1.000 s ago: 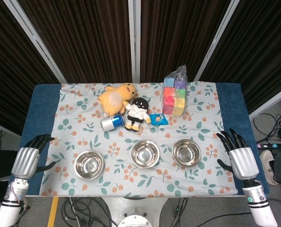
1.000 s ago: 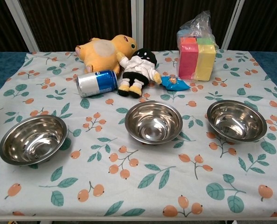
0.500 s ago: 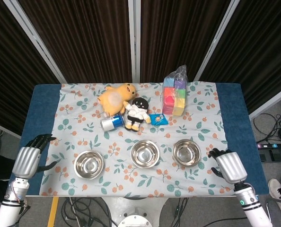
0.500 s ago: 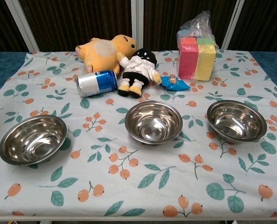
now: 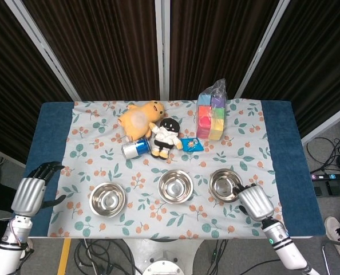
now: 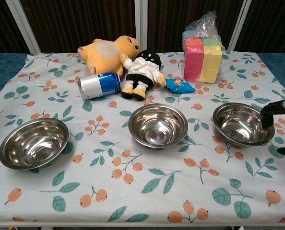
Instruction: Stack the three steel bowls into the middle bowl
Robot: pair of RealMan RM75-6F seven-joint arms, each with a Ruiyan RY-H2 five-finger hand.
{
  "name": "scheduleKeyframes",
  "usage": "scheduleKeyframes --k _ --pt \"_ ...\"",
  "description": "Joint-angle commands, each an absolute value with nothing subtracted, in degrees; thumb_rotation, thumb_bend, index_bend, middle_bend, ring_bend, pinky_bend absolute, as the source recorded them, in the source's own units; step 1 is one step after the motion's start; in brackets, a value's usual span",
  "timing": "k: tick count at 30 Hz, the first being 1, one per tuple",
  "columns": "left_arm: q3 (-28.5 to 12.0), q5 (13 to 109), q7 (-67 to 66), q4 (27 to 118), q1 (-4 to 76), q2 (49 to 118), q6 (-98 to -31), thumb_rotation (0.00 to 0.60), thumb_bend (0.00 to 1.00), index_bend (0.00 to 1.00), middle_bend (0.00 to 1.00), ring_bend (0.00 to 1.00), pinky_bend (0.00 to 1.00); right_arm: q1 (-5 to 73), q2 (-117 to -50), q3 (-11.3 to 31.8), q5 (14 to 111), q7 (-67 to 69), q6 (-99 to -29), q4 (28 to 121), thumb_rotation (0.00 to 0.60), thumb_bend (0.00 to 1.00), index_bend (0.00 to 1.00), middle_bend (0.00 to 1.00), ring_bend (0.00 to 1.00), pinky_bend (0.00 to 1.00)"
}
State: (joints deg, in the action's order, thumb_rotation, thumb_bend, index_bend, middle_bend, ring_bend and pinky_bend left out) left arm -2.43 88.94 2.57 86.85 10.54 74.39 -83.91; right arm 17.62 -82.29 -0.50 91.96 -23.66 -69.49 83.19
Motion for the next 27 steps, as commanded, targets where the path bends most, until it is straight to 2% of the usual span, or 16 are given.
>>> scheduleKeyframes --k 1,11,21,27 --pt "-2.4 89.1 2.8 86.5 10.6 74.5 -83.9 0.600 0.11 0.29 0.30 0.21 0.34 18.3 -83.2 -0.2 91.9 -24.3 -68.9 82.4 0.600 0.10 0.47 0.44 0.65 0.66" --pt "-2.3 89.2 3.6 85.4 10.7 74.8 -83.9 0.600 0.11 0.29 0.30 0.21 0.34 20.8 -86.9 0.5 90.1 -26.1 -65.3 78.8 0.600 0.13 0.49 0.45 0.65 0.66" --pt "-2.3 89.0 4.1 84.9 10.7 74.6 -83.9 0.600 0.11 0.29 0.30 0.21 0.34 22.1 -89.1 0.8 88.3 -28.2 -63.6 77.3 0.600 0.20 0.55 0.48 0.65 0.66" --pt "-2.2 89.0 4.3 84.7 10.7 74.7 -83.8 0.600 0.11 0.29 0.30 0.21 0.34 22.4 -89.9 0.5 87.2 -29.1 -62.8 76.9 0.600 0.21 0.59 0.51 0.65 0.66"
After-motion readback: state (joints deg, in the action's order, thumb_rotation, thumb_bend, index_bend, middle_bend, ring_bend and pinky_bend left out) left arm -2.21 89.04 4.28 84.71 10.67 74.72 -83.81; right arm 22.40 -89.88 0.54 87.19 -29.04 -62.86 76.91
